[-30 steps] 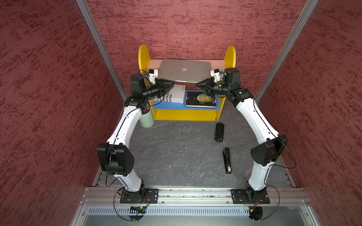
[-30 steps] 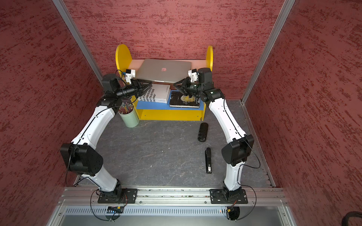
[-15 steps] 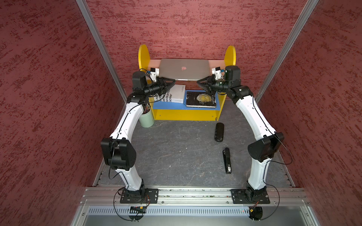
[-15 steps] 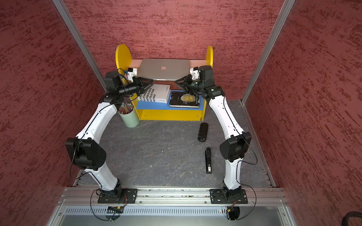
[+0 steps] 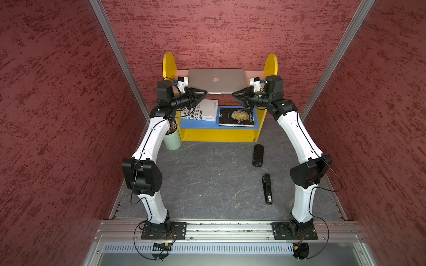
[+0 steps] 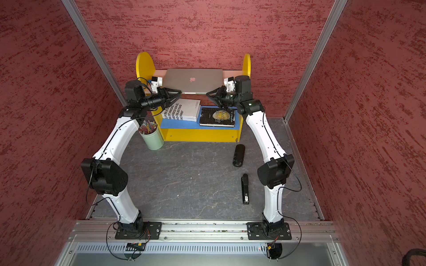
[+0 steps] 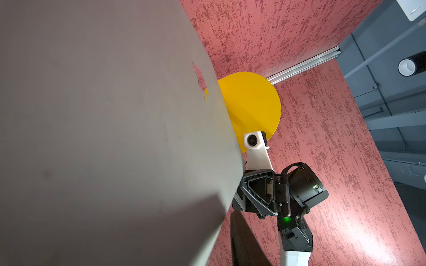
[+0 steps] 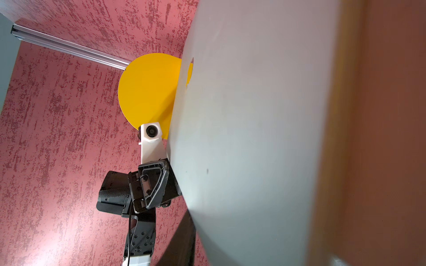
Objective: Close the laptop lid and set it aside
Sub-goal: Place the laptop on the shelf.
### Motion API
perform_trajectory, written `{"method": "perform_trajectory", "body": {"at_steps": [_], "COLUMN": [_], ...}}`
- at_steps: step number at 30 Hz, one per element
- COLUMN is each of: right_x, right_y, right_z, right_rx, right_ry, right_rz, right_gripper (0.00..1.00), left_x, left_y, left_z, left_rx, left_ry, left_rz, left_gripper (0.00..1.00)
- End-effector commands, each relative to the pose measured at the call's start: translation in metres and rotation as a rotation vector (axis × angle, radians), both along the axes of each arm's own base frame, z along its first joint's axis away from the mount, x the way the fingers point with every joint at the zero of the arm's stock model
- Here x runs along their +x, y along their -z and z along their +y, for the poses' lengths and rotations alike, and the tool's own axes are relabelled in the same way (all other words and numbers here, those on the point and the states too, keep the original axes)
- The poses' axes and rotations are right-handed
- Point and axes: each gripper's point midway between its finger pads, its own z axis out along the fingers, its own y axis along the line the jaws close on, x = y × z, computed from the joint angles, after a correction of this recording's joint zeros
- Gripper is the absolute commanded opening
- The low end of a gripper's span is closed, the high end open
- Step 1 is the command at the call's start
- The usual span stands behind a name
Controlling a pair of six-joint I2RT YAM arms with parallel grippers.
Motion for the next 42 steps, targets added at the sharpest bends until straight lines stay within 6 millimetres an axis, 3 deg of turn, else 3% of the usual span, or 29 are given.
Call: {"method": "perform_trajectory", "body": {"at_steps": [1, 9, 30, 42], "right_x": [0.009, 0.01, 0.03, 0.017], "right_y": [-0.007, -0.01, -0.007, -0.017], "right_z": [-0.007, -0.007, -0.021, -0.023], "right_rx": [0.001, 0.003, 0.012, 0.013], "right_ry": [0.024, 0.026, 0.078, 0.062], "right_rz": [-0.037, -0.044, -0.02, -0.024], "right_gripper": [0.3, 0.3, 0.25, 0.3], "left_x": [0.007, 0.014, 0.011, 0.0], "left_y": [-0.002, -0.004, -0.005, -0.017], "left_z": [0.002, 0.005, 0.002, 0.002], "left_rx": [0.01, 0.007, 0.007, 0.005], "left_ry": [-0.003, -0.009, 0.0, 0.003], "left_rz": [-0.017, -0.015, -0.011, -0.027], "left_gripper": [0.3, 0.26, 0.28, 0.35]}}
